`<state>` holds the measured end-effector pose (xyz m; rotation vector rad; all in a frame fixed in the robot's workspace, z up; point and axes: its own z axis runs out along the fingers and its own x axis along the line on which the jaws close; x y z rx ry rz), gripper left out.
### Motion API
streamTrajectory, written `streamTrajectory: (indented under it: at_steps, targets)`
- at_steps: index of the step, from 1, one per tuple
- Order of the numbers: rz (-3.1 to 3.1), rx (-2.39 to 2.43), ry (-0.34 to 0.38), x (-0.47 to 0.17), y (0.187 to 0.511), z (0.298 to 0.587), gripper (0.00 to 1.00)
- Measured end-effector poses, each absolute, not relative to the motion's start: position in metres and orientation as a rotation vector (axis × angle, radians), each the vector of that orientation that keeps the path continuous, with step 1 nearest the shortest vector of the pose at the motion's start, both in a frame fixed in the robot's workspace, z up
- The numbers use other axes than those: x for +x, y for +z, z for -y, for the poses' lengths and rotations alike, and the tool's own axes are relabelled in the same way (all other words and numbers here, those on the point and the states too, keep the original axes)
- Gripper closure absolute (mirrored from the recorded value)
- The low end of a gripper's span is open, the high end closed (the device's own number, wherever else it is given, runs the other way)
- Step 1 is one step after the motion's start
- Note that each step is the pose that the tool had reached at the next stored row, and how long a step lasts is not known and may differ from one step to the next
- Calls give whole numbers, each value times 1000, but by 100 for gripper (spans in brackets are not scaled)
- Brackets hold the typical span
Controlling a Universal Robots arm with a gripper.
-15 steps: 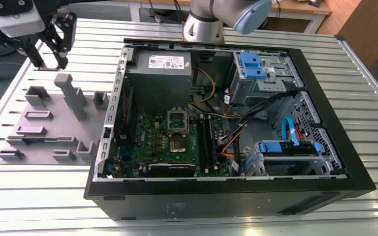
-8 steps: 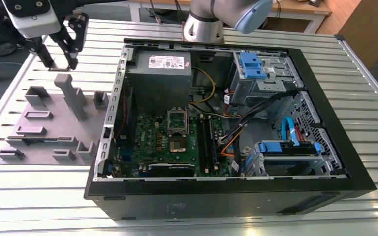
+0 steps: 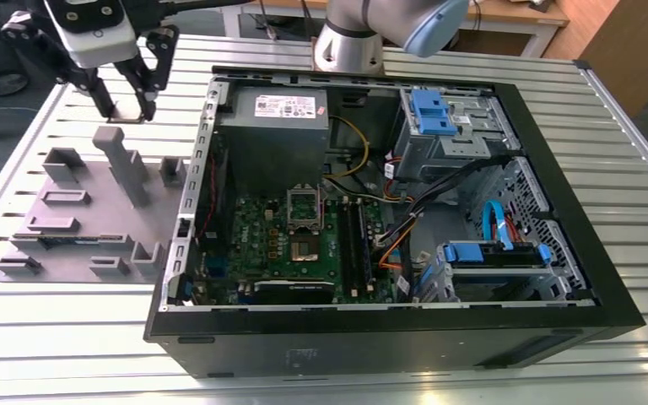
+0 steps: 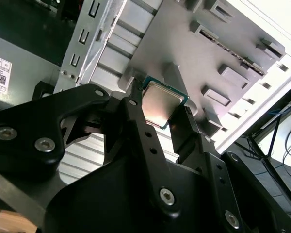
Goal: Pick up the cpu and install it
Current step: 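Pick up the cpu and move it towards the insertion slot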
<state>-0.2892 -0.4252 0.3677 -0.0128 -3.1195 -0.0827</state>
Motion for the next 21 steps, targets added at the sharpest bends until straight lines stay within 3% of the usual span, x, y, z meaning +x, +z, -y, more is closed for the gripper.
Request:
streamTrajectory:
  at_steps: [21]
  targets:
    - [3119, -13, -83, -236, 366, 425, 53]
